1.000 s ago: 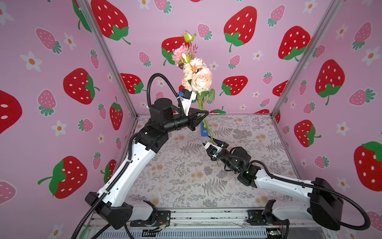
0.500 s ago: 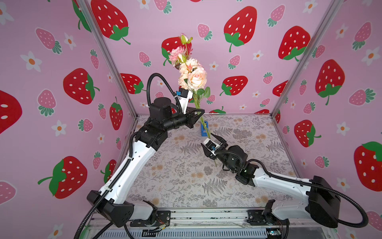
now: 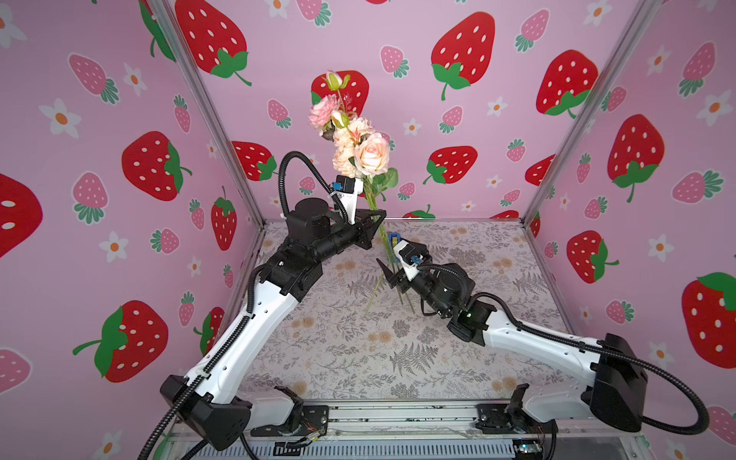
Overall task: Wrap bouquets with tape
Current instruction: Wrap the tape around the bouquet.
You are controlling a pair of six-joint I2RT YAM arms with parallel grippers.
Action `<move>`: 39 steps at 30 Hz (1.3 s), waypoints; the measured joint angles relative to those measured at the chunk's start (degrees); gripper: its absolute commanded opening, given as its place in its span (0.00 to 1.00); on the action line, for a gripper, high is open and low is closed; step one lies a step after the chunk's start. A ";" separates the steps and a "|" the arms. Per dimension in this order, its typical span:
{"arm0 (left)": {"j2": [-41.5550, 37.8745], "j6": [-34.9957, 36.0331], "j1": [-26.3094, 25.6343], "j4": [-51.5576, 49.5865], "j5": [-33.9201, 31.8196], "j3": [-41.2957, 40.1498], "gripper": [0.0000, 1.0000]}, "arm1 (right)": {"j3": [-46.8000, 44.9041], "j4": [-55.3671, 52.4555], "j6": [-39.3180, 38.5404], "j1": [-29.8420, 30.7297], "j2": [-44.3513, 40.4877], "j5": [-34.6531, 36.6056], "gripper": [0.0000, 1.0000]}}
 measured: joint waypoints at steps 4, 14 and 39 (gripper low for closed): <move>0.00 0.17 -0.31 -0.07 -0.66 0.00 0.00 | 1.31 -0.70 0.42 -0.33 2.12 1.95 0.66; 0.68 3.08 -0.98 -2.93 -5.29 1.16 0.00 | 4.66 -5.42 0.02 0.37 4.96 3.43 0.15; 1.81 -0.20 0.22 -3.06 -2.67 2.71 0.26 | 4.28 -4.00 5.05 -2.29 4.72 -3.65 0.00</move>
